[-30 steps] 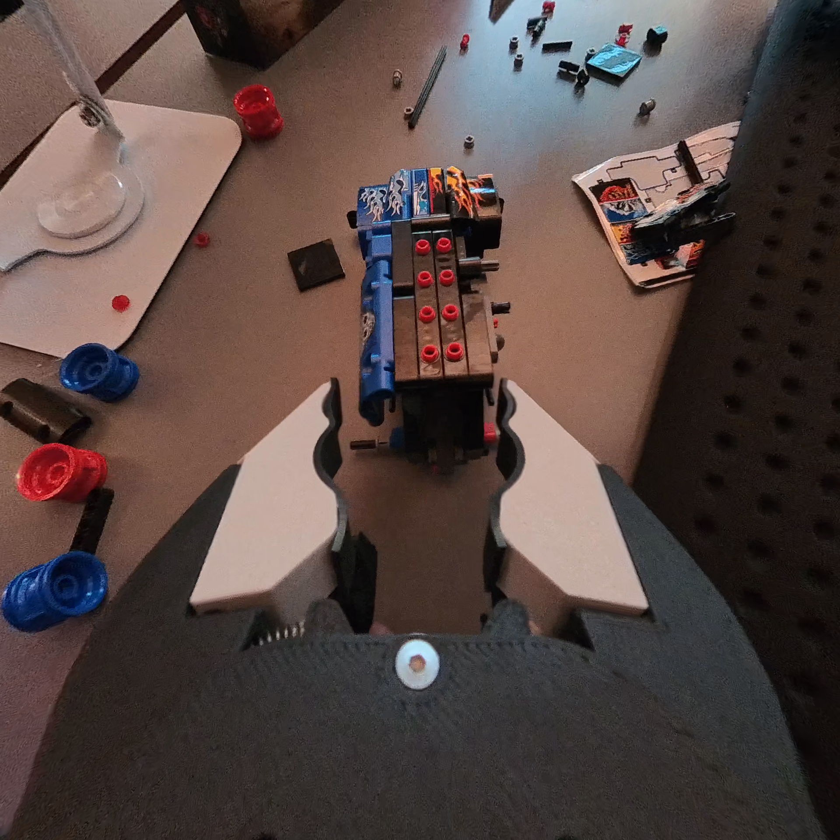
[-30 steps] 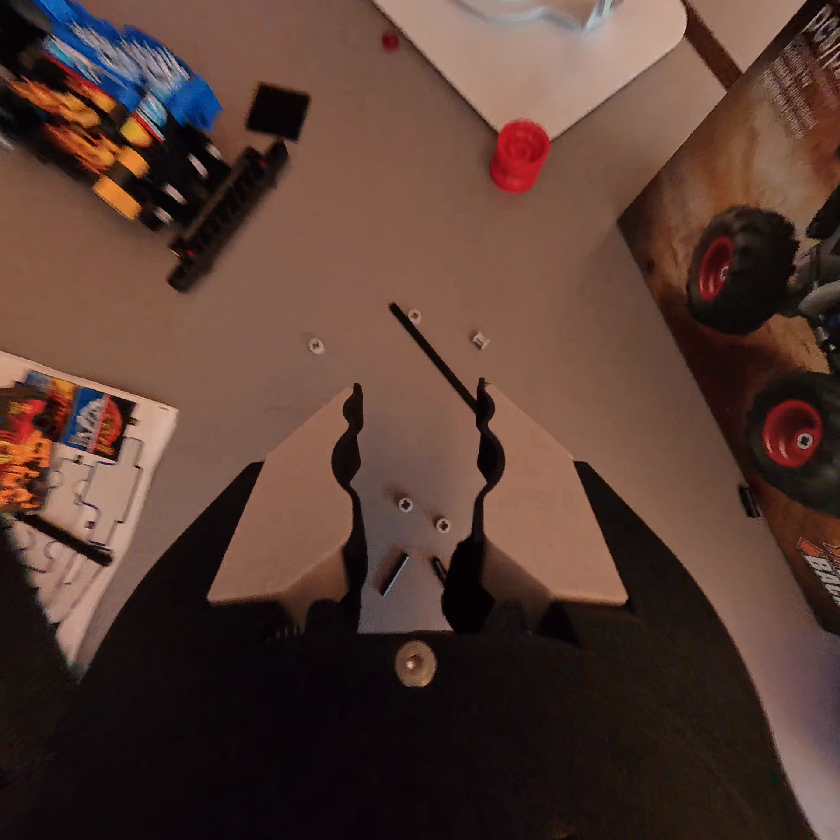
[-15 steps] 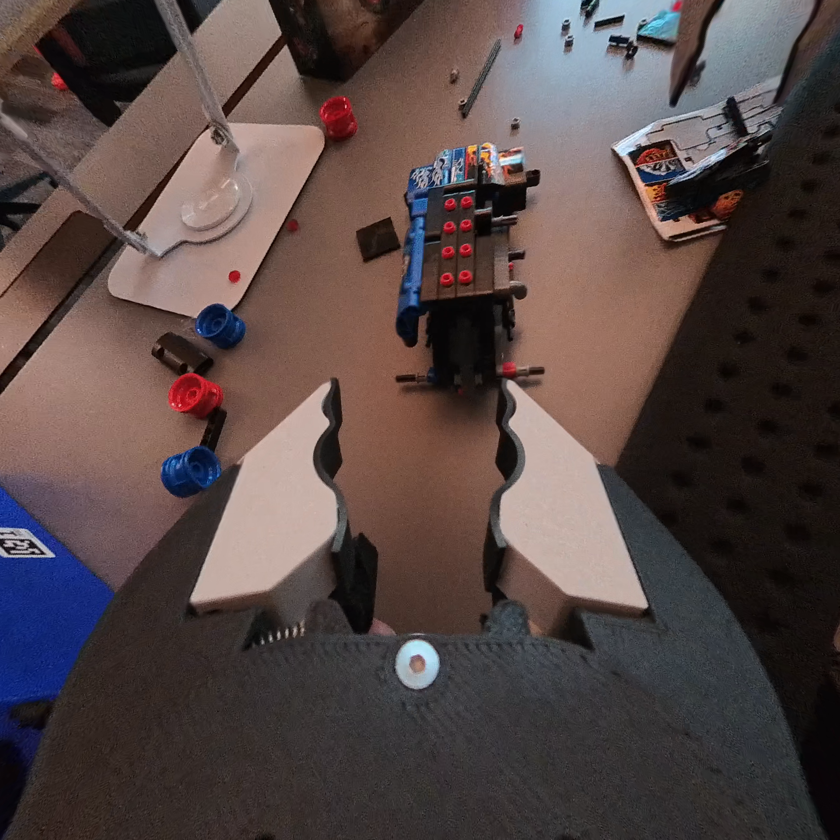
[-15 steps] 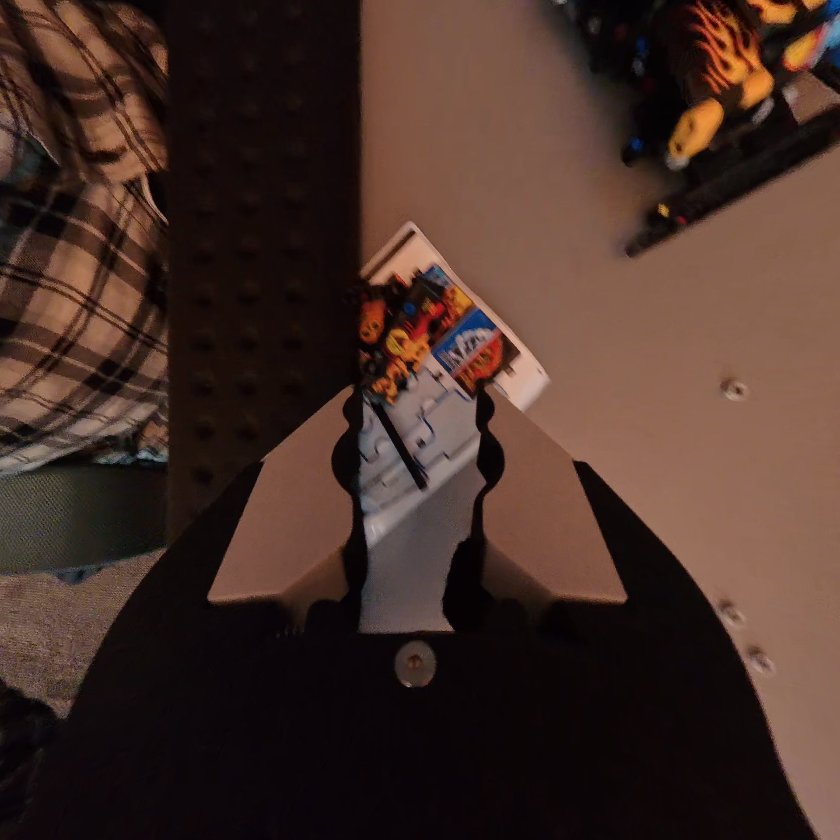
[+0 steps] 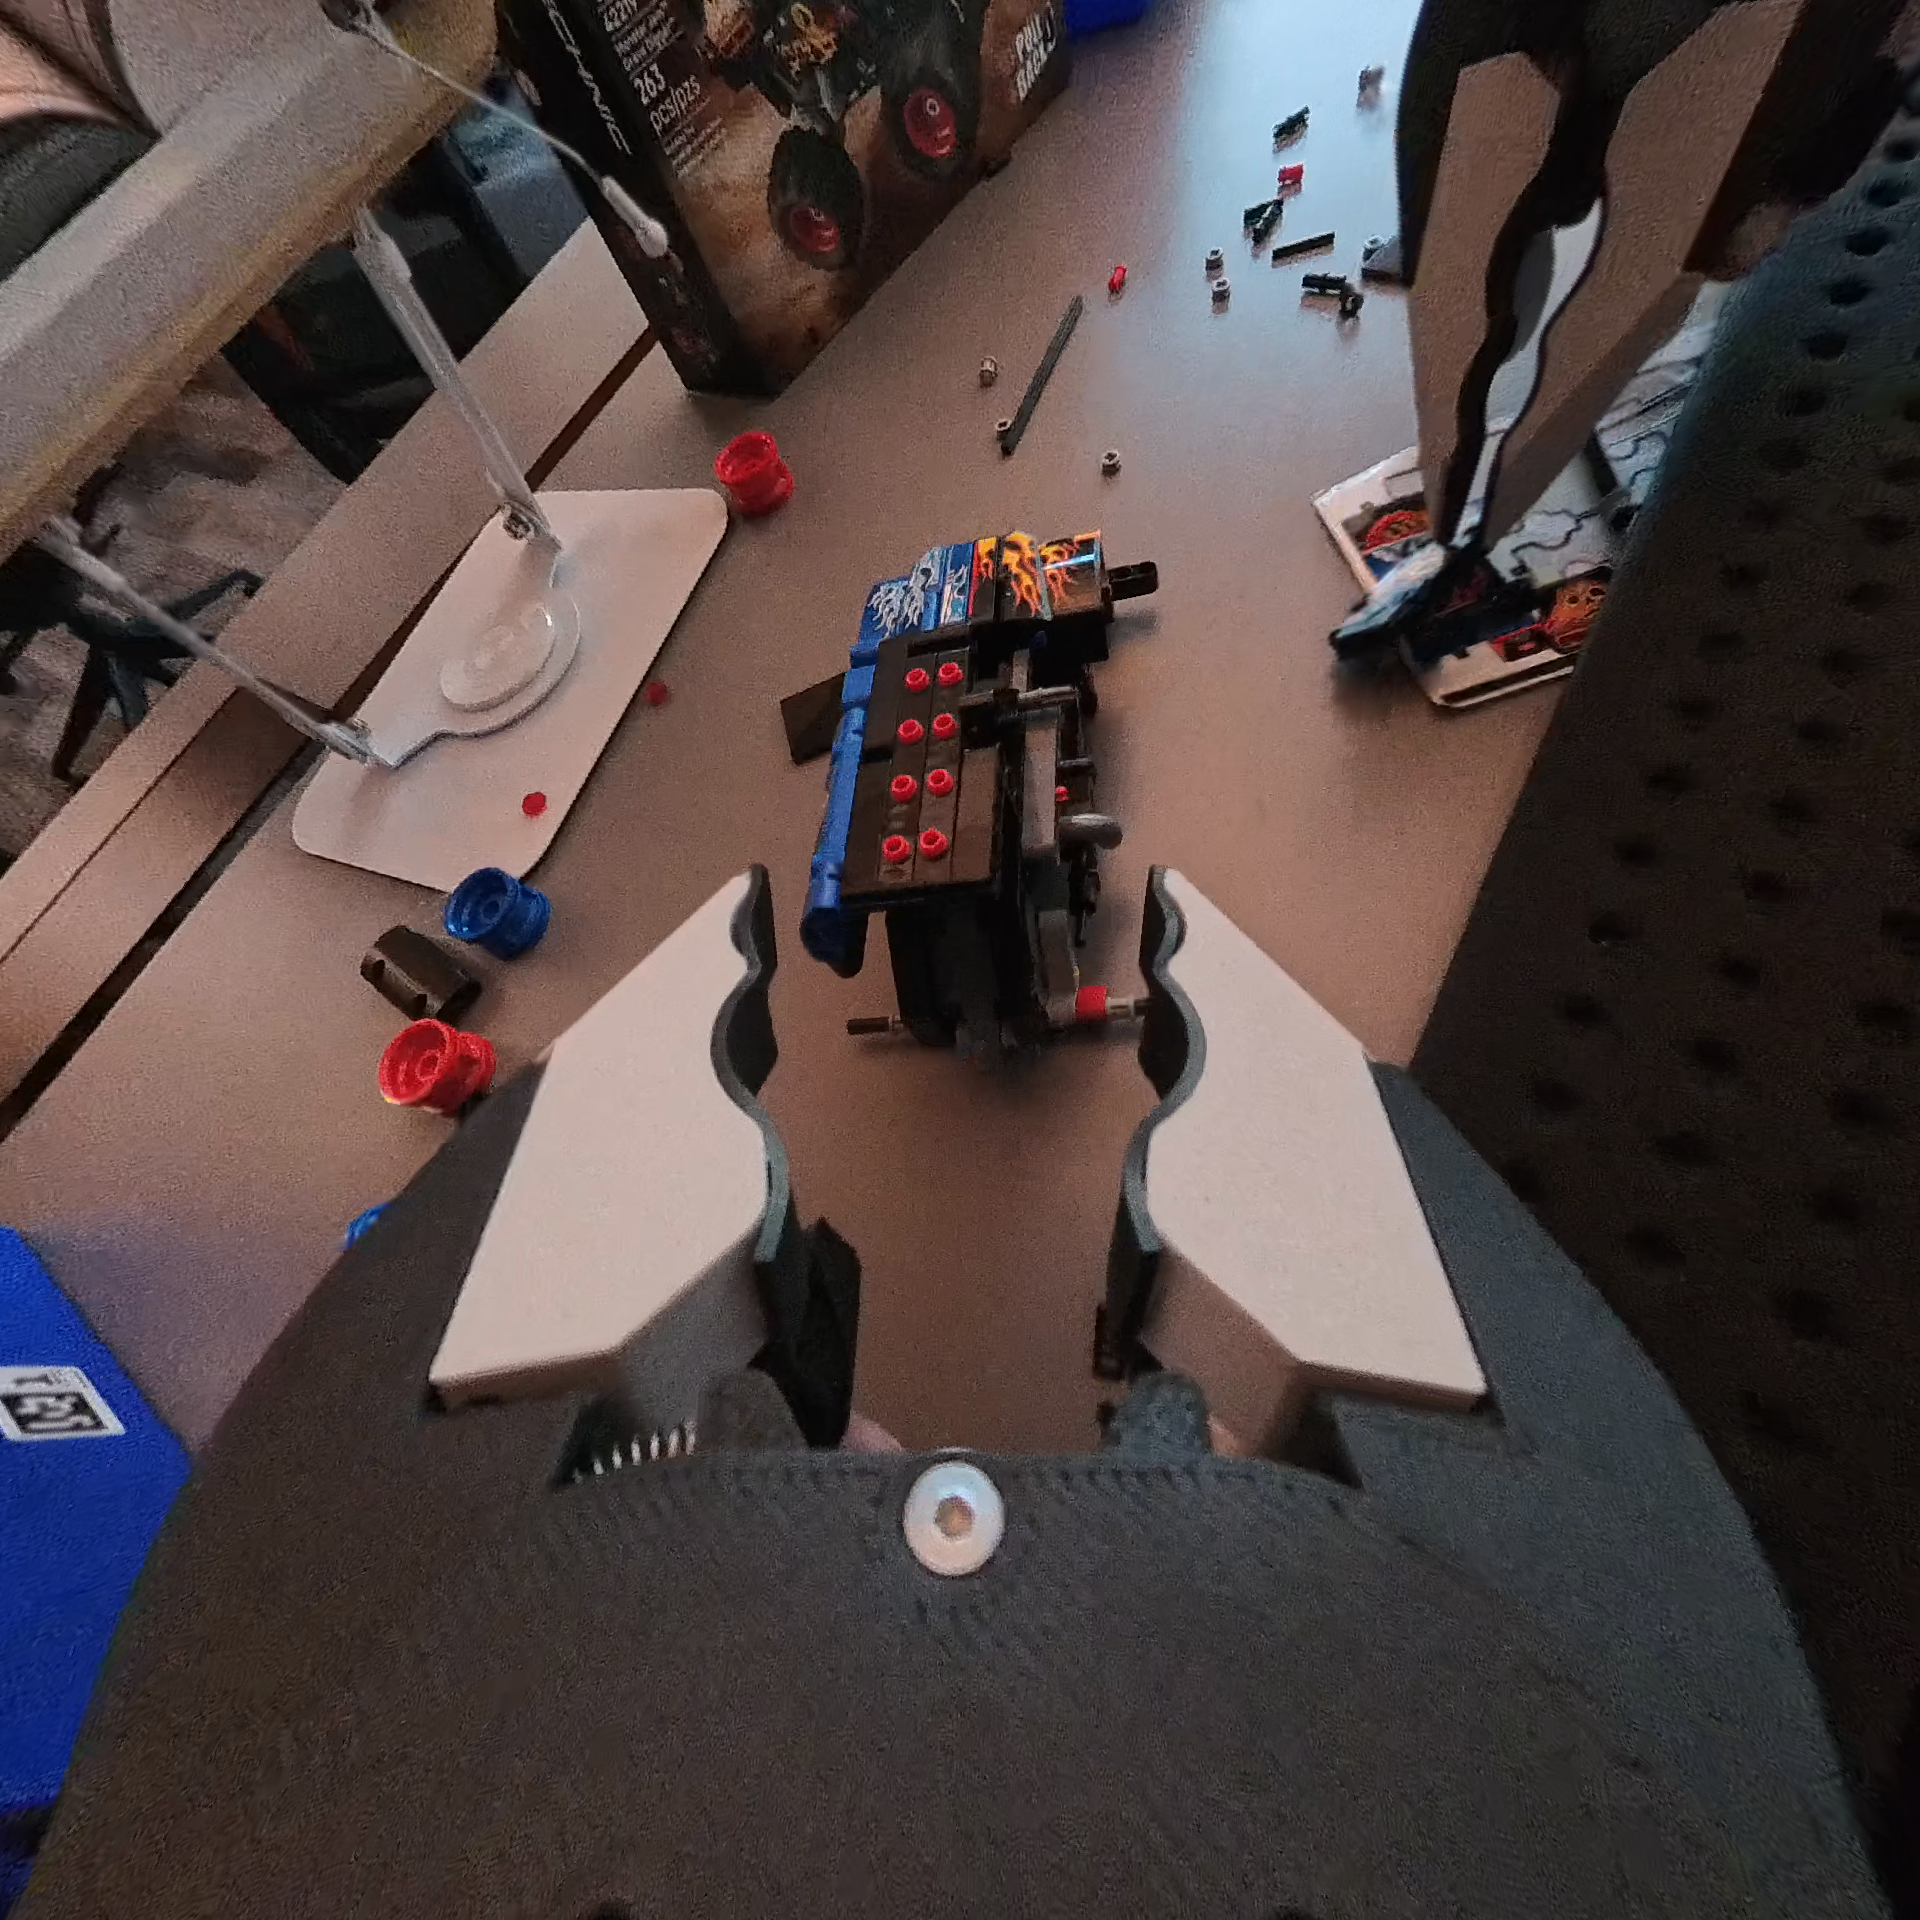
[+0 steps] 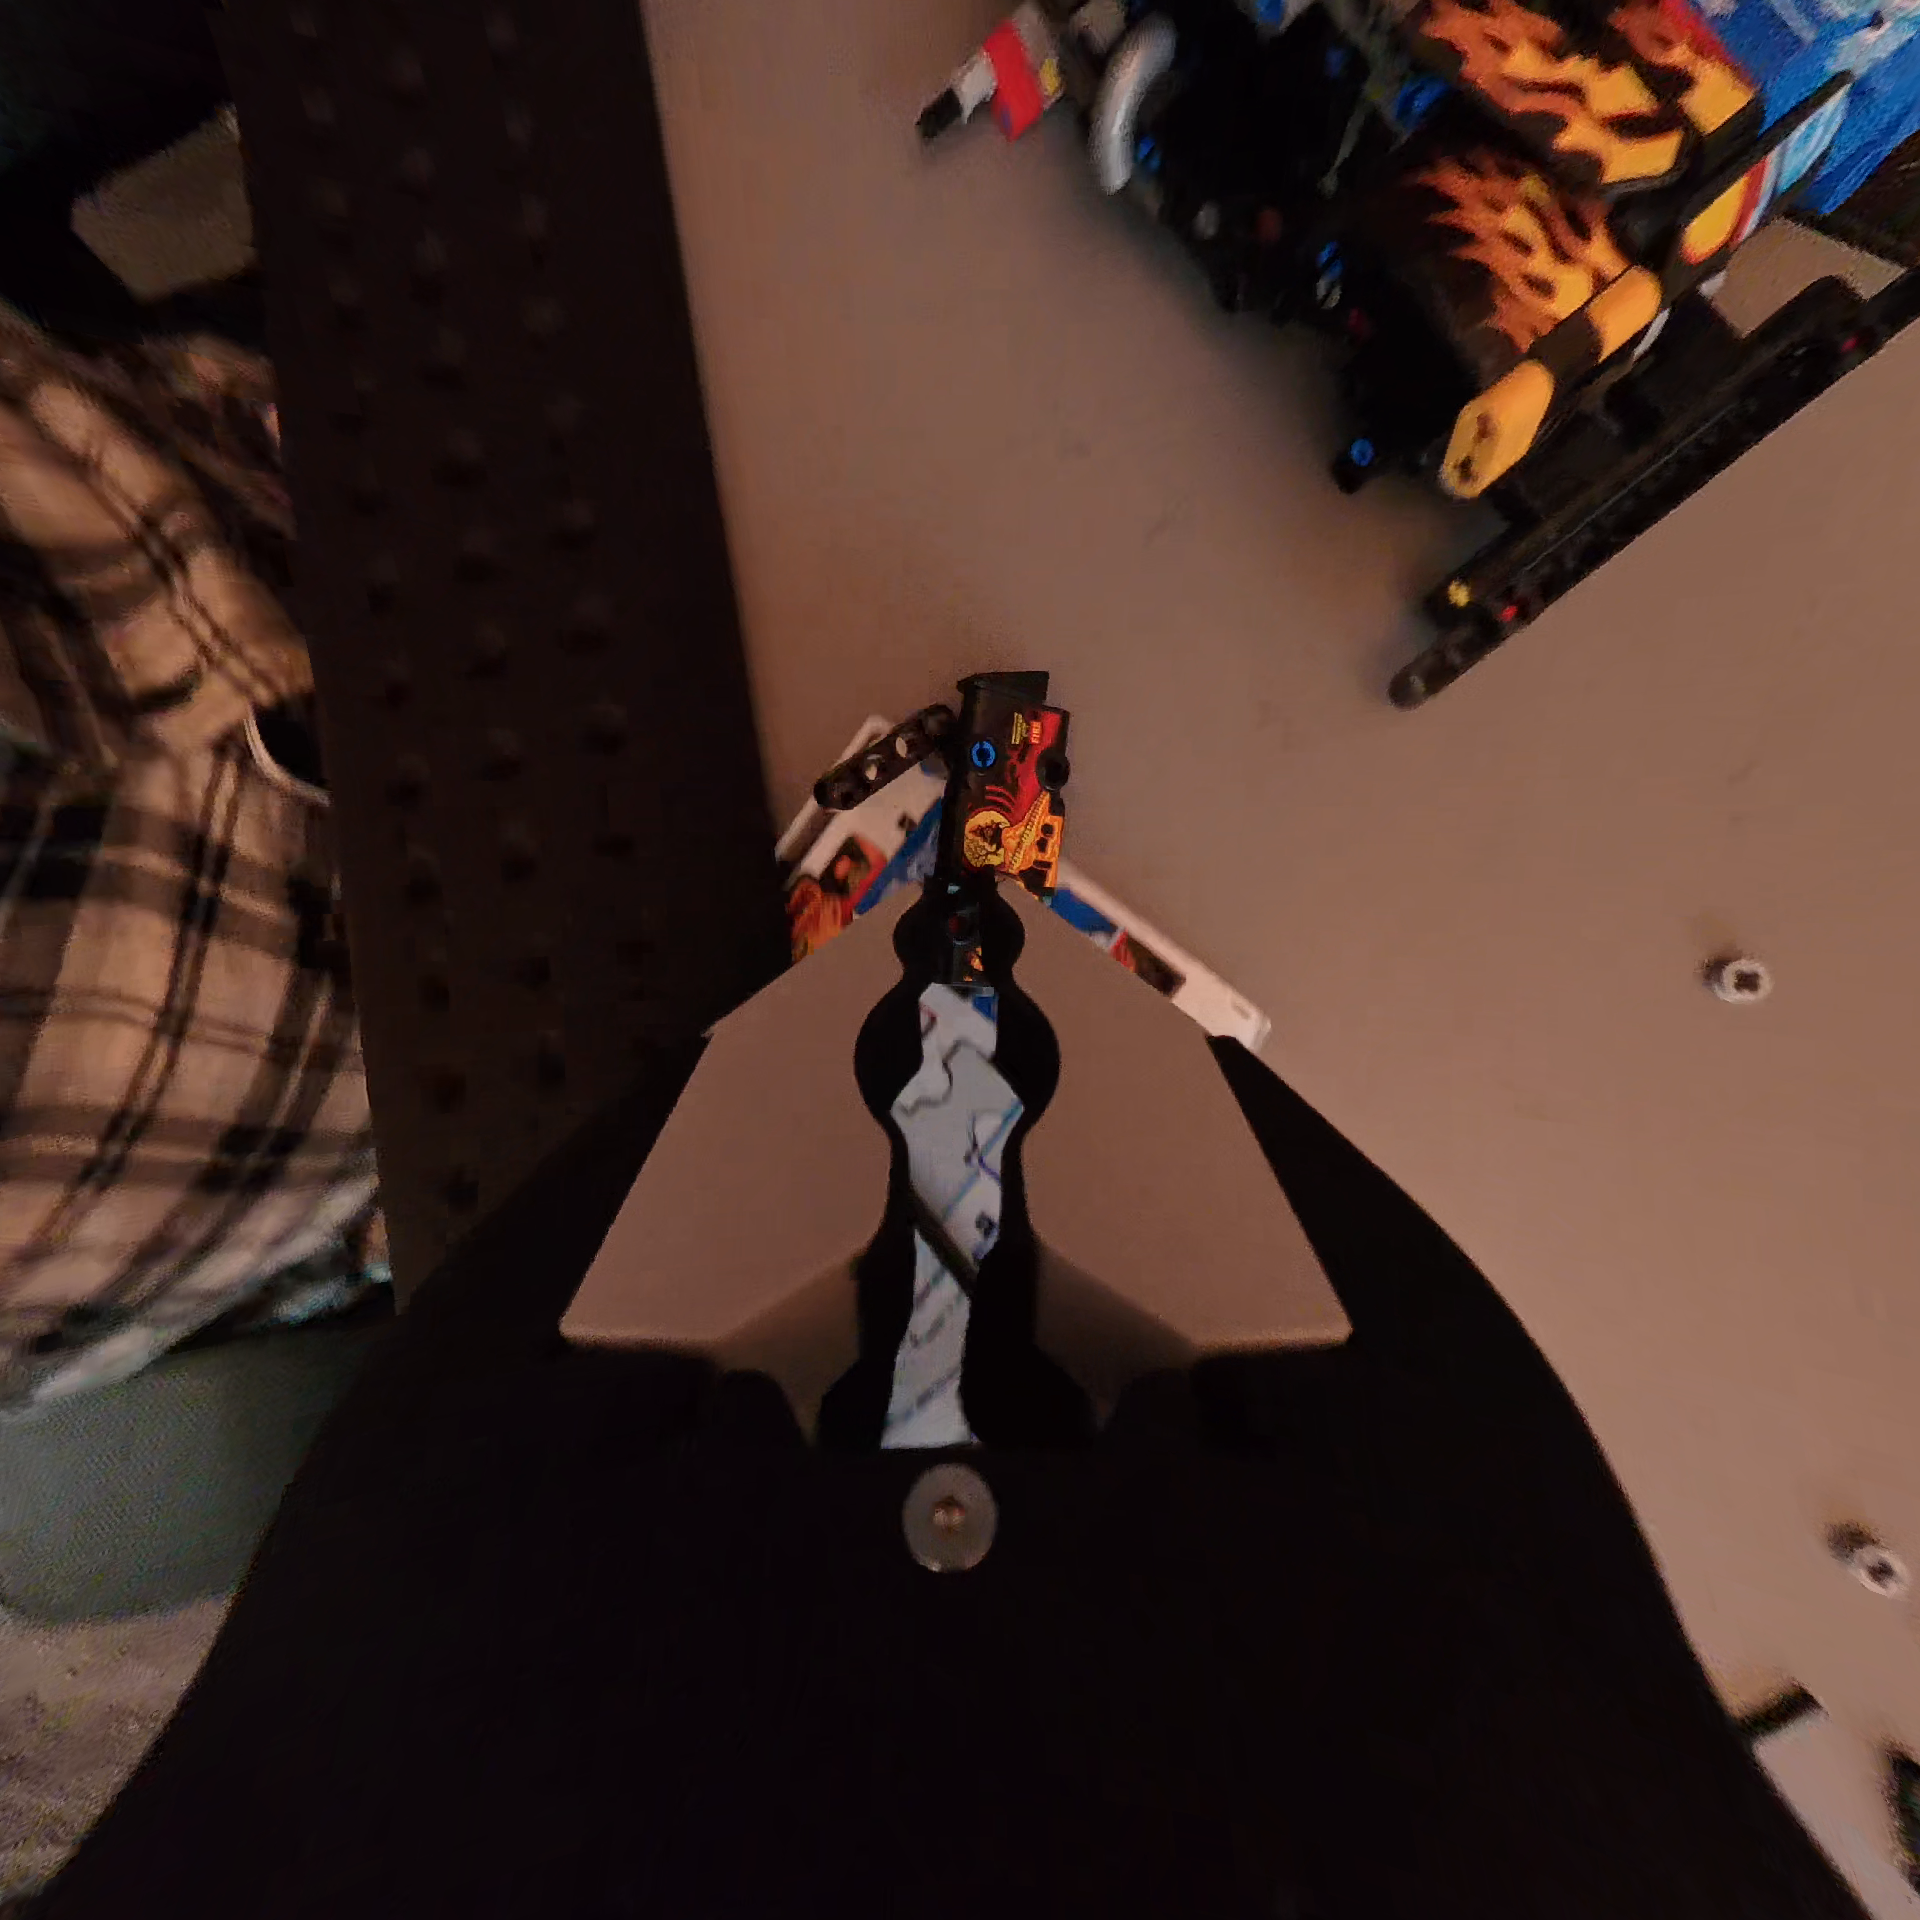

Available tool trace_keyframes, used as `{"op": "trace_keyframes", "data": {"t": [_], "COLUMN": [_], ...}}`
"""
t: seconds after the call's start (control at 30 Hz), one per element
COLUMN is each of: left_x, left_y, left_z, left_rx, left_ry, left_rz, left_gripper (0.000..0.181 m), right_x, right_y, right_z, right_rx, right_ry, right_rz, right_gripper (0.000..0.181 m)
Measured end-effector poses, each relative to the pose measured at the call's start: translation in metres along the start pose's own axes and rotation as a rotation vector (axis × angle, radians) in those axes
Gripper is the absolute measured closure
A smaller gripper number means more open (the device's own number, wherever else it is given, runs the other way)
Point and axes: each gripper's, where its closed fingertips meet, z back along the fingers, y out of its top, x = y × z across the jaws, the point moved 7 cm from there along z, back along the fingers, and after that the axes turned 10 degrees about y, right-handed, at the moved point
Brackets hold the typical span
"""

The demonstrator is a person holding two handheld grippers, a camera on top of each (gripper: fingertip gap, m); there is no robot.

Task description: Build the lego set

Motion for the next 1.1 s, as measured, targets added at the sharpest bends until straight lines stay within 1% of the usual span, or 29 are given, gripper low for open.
{"op": "trace_keyframes", "data": {"t": [0.07, 0.1, 0.13, 0.17, 0.23, 0.27, 0.3, 0.33, 0.37, 0.4, 0.43, 0.5, 0.57, 0.63, 0.67, 0.77, 0.83, 0.9, 0.93, 1.03, 1.1], "left_x": [0.005, 0.007, 0.008, 0.01, 0.011, 0.012, 0.013, 0.015, 0.018, 0.022, 0.026, 0.034, 0.047, 0.057, 0.062, 0.081, 0.086, 0.089, 0.09, 0.089, 0.087], "left_y": [0.003, 0.004, 0.003, 0.001, -0.002, -0.002, 0.0, 0.002, 0.006, 0.009, 0.011, 0.015, 0.018, 0.018, 0.018, 0.02, 0.02, 0.024, 0.025, 0.023, 0.023], "left_z": [-0.001, -0.002, -0.003, -0.004, -0.005, -0.004, -0.003, -0.002, 0.0, 0.0, 0.0, 0.0, -0.002, -0.005, -0.007, -0.016, -0.02, -0.023, -0.023, -0.024, -0.023], "left_rx": [0.0, -0.007, -0.018, -0.031, -0.04, -0.033, -0.02, -0.005, 0.015, 0.033, 0.042, 0.062, 0.079, 0.073, 0.08, 0.079, 0.082, 0.109, 0.119, 0.129, 0.152], "left_ry": [0.021, 0.032, 0.038, 0.041, 0.046, 0.048, 0.053, 0.053, 0.053, 0.054, 0.06, 0.088, 0.069, 0.08, 0.085, 0.042, 0.046, 0.043, 0.044, 0.046, 0.054], "left_rz": [-0.035, -0.05, -0.061, -0.069, -0.067, -0.057, -0.048, -0.042, -0.037, -0.036, -0.042, -0.061, -0.064, -0.113, -0.139, -0.169, -0.186, -0.179, -0.181, -0.177, -0.151], "left_gripper": [0.111, 0.11, 0.11, 0.109, 0.108, 0.108, 0.108, 0.108, 0.109, 0.109, 0.11, 0.112, 0.115, 0.117, 0.12, 0.128, 0.143, 0.152, 0.161, 0.162, 0.163], "right_x": [0.0, -0.002, -0.002, -0.001, 0.003, 0.005, 0.005, 0.005, 0.005, 0.004, 0.004, 0.004, 0.002, 0.0, -0.003, -0.009, -0.015, -0.022, -0.024, -0.025, -0.025], "right_y": [0.009, 0.013, 0.017, 0.02, 0.022, 0.024, 0.026, 0.028, 0.03, 0.033, 0.034, 0.035, 0.035, 0.038, 0.04, 0.051, 0.056, 0.061, 0.063, 0.064, 0.065], "right_z": [-0.009, -0.013, -0.015, -0.017, -0.023, -0.025, -0.027, -0.028, -0.027, -0.026, -0.026, -0.026, -0.028, -0.027, -0.026, -0.02, -0.018, -0.016, -0.016, -0.017, -0.015], "right_rx": [0.021, 0.019, 0.016, -0.004, -0.067, -0.082, -0.087, -0.089, -0.078, -0.052, -0.026, 0.017, 0.052, 0.107, 0.146, 0.28, 0.317, 0.345, 0.357, 0.366, 0.403], "right_ry": [0.025, 0.032, 0.015, -0.014, -0.072, -0.09, -0.102, -0.108, -0.112, -0.112, -0.106, -0.093, -0.075, -0.062, -0.04, 0.01, 0.039, 0.065, 0.065, 0.043, 0.049], "right_rz": [-0.019, -0.007, -0.001, 0.002, 0.013, 0.02, 0.032, 0.037, 0.039, 0.04, 0.037, 0.017, 0.001, -0.021, -0.033, -0.071, -0.073, -0.074, -0.077, -0.079, -0.079], "right_gripper": [0.173, 0.164, 0.149, 0.143, 0.146, 0.155, 0.159, 0.159, 0.164, 0.173, 0.176, 0.176, 0.176, 0.176, 0.176, 0.176, 0.176, 0.176, 0.176, 0.175, 0.174]}}
